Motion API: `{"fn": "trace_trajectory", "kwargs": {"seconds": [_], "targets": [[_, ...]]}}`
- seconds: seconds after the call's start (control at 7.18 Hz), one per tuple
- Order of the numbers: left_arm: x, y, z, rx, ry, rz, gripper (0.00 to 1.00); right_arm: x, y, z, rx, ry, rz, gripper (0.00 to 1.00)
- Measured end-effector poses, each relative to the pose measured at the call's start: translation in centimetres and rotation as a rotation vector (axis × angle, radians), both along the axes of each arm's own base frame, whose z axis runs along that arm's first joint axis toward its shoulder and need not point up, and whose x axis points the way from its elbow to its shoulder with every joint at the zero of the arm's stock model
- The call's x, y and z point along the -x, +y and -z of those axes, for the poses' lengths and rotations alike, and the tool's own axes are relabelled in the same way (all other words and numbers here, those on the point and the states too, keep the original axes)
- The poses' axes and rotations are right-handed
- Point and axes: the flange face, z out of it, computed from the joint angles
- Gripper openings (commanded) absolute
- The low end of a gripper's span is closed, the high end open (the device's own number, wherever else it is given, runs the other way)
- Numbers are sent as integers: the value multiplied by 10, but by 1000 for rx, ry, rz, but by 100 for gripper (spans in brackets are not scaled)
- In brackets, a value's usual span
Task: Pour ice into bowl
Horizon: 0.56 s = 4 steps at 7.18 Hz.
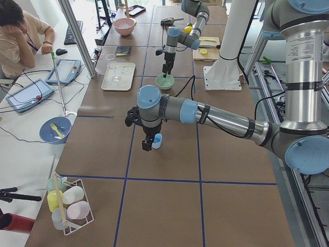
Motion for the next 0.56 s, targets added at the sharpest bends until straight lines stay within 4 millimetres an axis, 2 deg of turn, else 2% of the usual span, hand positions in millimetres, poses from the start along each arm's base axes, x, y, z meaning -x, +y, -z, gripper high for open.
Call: {"fn": "trace_trajectory", "kwargs": {"seconds": [0.14,0.28,0.42,0.56], "targets": [[-1,-4,-1,-56,10,-1,100,-42,-10,-13,19,-22,18,100],[-6,-8,-4,-129,19,-8,100,-72,-11,-28,31,-32,31,100],[-16,-11,-13,-191,29,-28,100,-87,-9,-37,38,-33,37,100],[-23,-13,-17,-249,39,-45,100,-92,-7,-42,40,-32,39,100]]}}
